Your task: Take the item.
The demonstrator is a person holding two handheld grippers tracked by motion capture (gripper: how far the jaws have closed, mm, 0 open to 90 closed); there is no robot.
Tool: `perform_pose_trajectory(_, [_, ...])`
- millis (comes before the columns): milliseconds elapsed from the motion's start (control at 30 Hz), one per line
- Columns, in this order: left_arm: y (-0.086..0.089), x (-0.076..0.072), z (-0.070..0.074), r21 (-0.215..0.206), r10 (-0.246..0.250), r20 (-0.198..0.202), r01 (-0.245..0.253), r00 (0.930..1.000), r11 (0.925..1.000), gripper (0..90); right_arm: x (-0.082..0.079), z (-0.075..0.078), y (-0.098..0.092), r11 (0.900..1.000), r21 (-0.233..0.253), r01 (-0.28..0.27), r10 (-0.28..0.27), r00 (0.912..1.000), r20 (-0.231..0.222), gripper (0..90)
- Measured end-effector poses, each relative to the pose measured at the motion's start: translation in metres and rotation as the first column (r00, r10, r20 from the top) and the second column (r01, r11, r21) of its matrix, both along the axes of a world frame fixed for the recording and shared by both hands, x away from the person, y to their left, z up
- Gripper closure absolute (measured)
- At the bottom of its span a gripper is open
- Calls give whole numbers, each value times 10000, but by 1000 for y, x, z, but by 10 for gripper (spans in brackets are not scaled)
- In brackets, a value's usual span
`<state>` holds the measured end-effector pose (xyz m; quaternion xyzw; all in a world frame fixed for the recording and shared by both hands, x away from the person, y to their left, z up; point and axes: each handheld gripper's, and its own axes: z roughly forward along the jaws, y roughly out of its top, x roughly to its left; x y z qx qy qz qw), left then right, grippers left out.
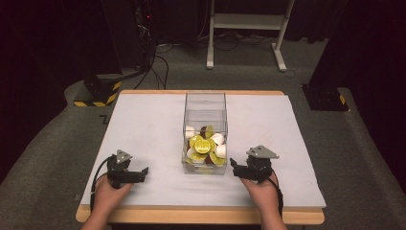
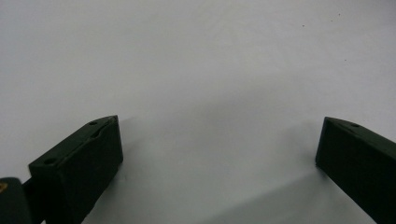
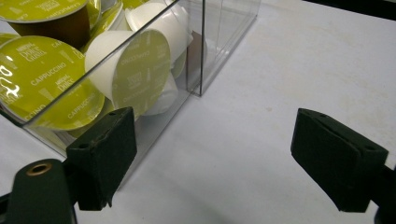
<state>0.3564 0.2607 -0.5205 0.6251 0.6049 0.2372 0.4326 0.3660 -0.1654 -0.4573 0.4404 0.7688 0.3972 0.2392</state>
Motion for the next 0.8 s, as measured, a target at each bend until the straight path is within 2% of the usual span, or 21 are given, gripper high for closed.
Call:
perform_pose_trajectory(167, [1, 0, 0, 23, -33, -19, 33, 10000, 10000, 8, 0, 4, -2, 9998, 197, -50, 51, 10000, -19, 151])
perform_pose_trajectory(233, [0, 0, 0, -39, 32, 29, -32, 10000, 10000, 8, 0, 6, -2, 9997, 242, -87, 84, 9999, 123, 150])
perform_pose_trajectory(300, [1, 0, 0, 94, -63, -27, 63, 10000, 9999, 8, -1, 6, -2, 9997, 248, -58, 53, 9998, 204, 150])
perform_pose_trajectory(533, [0, 0, 0, -62, 19, 21, -19, 10000, 10000, 8, 0, 13, -3, 9995, 299, -40, 28, 9992, 400, 146])
perform_pose_trajectory(800, [1, 0, 0, 9, -24, -16, 24, 10000, 10000, 8, 0, 28, -4, 9974, 664, -292, 248, 9975, 667, 150])
